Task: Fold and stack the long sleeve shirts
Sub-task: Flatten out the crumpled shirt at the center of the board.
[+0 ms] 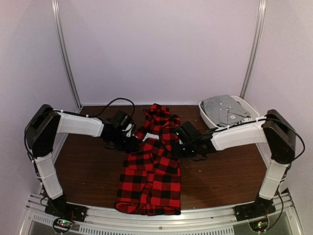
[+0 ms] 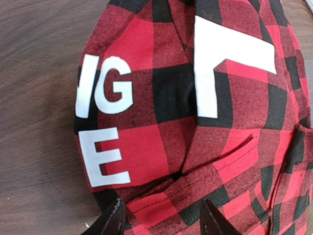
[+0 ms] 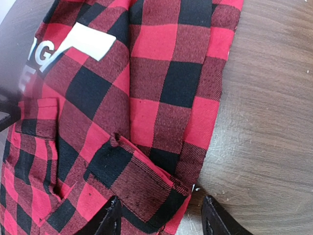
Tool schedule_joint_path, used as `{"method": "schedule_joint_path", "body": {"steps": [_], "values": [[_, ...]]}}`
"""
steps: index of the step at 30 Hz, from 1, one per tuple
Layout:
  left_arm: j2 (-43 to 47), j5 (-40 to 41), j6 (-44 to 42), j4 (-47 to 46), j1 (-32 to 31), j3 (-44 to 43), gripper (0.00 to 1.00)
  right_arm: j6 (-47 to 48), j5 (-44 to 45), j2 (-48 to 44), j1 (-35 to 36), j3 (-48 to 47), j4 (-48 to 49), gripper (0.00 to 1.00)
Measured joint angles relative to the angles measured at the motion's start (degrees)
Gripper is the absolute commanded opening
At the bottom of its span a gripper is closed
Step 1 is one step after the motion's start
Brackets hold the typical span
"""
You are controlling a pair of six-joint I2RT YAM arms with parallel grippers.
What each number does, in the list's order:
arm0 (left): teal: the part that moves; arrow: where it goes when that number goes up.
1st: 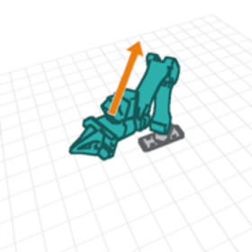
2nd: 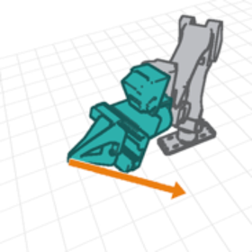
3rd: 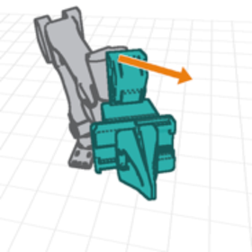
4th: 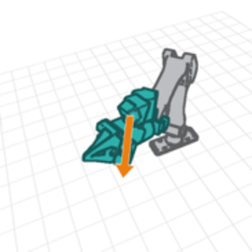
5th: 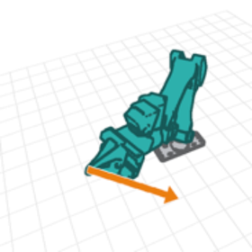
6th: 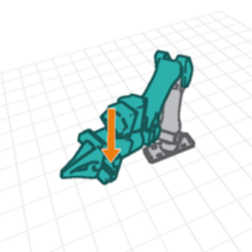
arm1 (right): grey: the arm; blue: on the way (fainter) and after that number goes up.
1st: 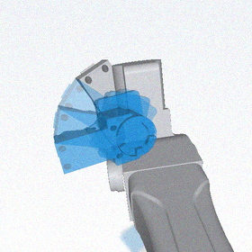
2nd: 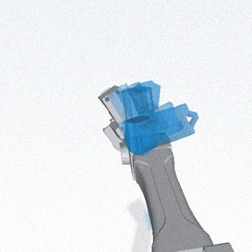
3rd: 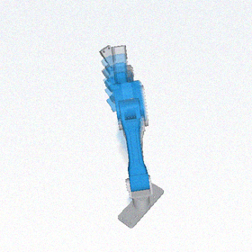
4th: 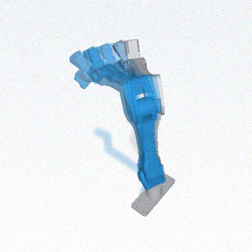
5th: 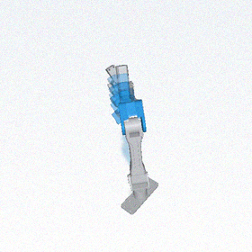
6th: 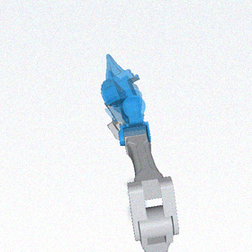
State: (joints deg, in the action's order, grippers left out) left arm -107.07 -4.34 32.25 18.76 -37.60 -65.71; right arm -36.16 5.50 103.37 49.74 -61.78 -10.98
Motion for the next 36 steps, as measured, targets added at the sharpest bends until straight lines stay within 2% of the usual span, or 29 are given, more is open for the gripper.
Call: {"method": "schedule_joint_path", "body": {"steps": [17,23,29,36], "values": [[-1.7,-2.0,0.3,-1.1,0.0,0.0,0.51,-0.1,-2.1,4.4,0.0,-1.8,1.1,0.56],[-1.6,-1.8,0.5,-1.1,0.0,0.4,0.55,-0.1,-2.5,5.2,0.0,-2.5,1.4,0.54],[-1.1,-1.2,0.6,-1.2,0.0,1.2,0.55,-0.1,-2.8,5.3,0.0,-2.8,1.5,0.47],[-0.8,-1.2,0.7,-1.1,-1.1,1.4,0.48,-0.2,-3.6,5.9,0.0,-2.8,1.9,0.30]]}}
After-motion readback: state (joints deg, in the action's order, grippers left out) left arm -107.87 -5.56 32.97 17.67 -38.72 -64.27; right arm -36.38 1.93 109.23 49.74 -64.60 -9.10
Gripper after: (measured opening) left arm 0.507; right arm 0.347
